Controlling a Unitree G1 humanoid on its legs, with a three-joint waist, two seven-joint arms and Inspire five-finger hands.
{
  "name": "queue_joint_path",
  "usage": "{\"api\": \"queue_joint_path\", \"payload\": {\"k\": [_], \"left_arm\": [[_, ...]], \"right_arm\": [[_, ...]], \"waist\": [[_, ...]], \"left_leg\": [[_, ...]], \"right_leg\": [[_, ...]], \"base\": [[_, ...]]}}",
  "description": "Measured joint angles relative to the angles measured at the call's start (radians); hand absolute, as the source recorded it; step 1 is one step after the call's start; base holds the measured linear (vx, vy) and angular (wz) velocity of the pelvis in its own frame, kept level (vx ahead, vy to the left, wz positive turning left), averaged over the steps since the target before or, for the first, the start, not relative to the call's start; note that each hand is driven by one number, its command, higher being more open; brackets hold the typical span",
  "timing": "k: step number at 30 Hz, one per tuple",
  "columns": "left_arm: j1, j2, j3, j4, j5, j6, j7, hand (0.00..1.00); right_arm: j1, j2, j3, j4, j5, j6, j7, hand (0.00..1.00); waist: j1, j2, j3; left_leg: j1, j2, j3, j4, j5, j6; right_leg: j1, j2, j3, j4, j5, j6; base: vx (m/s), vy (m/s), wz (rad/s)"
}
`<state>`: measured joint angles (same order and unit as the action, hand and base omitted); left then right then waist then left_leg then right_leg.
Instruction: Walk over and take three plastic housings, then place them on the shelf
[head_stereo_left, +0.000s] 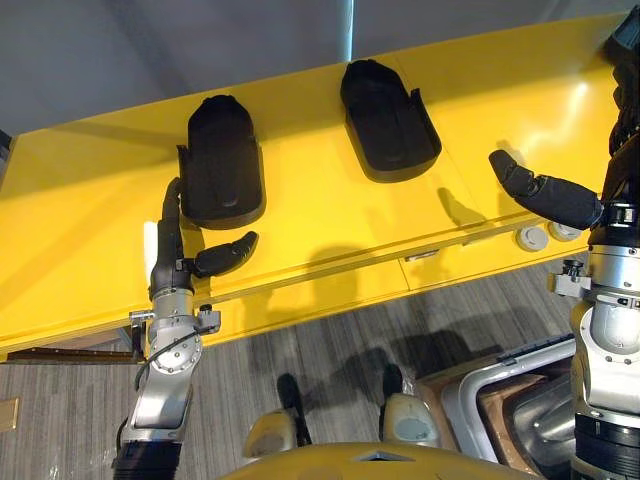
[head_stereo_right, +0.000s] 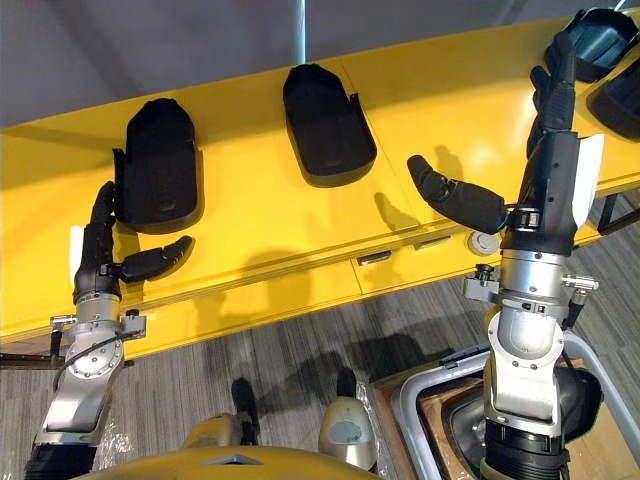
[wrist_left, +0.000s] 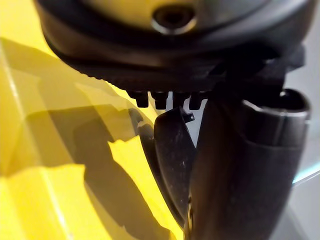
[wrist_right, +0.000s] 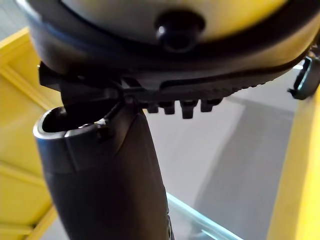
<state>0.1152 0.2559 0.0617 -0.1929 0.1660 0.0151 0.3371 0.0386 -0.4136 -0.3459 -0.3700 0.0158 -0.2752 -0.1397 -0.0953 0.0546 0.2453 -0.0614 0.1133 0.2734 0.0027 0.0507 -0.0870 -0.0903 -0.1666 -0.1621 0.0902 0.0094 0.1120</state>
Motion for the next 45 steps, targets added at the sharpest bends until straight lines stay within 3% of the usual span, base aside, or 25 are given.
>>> {"api": "queue_joint_path", "payload": {"k": [7, 21, 45], "left_arm": [[-0.036, 0.0, 0.0, 0.001, 0.003, 0.031, 0.037, 1.0], [-0.046, 0.0, 0.001, 0.001, 0.004, 0.033, 0.043, 1.0], [-0.081, 0.0, 0.046, 0.001, 0.046, 0.095, 0.091, 1.0]], "right_arm": [[0.027, 0.043, 0.0, -0.002, 0.002, 0.0, 0.0, 1.0], [0.077, 0.104, 0.003, -0.047, 0.041, 0.005, 0.004, 1.0], [0.098, 0.105, 0.024, -0.047, 0.051, 0.007, 0.009, 1.0]], "waist": [[-0.009, 0.004, 0.033], [-0.019, 0.011, 0.057], [-0.02, 0.011, 0.056]], "left_leg": [[-0.003, 0.004, 0.005, 0.021, -0.013, 0.0], [-0.02, 0.011, 0.02, 0.071, -0.04, -0.001], [-0.018, 0.014, 0.025, 0.08, -0.046, -0.001]], "right_leg": [[-0.008, 0.0, 0.009, 0.019, -0.008, -0.006], [-0.022, 0.001, 0.029, 0.033, -0.011, -0.006], [-0.021, 0.002, 0.034, 0.033, -0.011, -0.006]], "base": [[0.0, 0.003, -0.03], [0.0, 0.003, -0.03], [0.0, 0.0, 0.0]]}}
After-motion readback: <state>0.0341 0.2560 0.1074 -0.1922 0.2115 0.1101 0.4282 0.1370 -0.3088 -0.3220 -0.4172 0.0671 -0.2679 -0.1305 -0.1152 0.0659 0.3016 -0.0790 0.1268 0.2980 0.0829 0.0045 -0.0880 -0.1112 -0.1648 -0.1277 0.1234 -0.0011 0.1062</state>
